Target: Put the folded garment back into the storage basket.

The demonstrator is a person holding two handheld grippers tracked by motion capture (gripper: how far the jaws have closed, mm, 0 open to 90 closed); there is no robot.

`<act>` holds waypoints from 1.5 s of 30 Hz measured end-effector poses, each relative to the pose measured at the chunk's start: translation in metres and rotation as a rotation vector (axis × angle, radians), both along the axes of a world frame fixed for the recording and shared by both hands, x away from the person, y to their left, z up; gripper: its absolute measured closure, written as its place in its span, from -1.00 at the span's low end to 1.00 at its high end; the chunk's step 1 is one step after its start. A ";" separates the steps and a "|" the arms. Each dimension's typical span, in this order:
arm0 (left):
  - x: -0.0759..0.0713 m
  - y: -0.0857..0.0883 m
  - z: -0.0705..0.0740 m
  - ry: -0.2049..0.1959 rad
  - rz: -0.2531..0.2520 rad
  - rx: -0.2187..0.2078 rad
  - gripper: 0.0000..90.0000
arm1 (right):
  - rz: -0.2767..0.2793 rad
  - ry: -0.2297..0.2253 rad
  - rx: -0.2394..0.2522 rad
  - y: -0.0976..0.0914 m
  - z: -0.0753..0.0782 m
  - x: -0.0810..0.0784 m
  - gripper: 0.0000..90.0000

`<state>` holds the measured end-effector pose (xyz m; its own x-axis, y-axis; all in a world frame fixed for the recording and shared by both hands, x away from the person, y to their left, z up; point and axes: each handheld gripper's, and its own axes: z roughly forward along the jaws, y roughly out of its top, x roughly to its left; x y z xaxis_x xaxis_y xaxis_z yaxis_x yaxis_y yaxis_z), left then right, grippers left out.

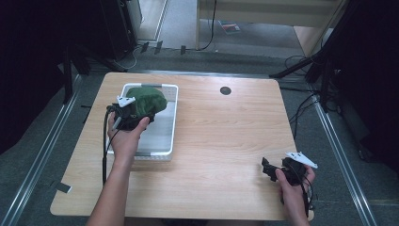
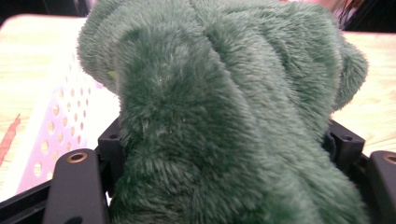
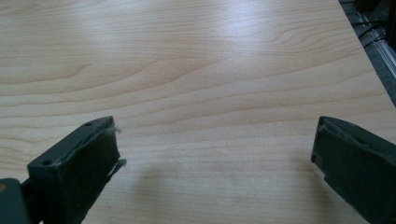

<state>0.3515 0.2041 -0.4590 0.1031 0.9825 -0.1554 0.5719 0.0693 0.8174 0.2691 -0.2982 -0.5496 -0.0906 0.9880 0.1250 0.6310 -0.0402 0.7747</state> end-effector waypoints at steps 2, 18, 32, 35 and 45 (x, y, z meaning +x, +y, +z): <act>0.006 0.005 -0.007 0.031 -0.004 -0.003 -0.41 | 0.000 0.001 0.001 0.000 0.000 0.000 -0.98; 0.032 -0.001 -0.026 0.272 -0.074 0.050 -0.46 | -0.002 0.002 0.003 0.000 0.000 0.000 -0.98; 0.033 0.001 -0.022 0.298 -0.062 0.057 -0.91 | -0.002 0.001 0.001 0.000 0.000 0.000 -0.98; 0.030 0.004 -0.017 0.261 -0.056 0.043 -0.96 | -0.002 0.002 0.003 0.000 0.000 0.000 -0.98; 0.008 0.006 0.006 0.088 -0.095 -0.025 -0.96 | -0.001 0.002 0.002 0.000 0.000 0.000 -0.98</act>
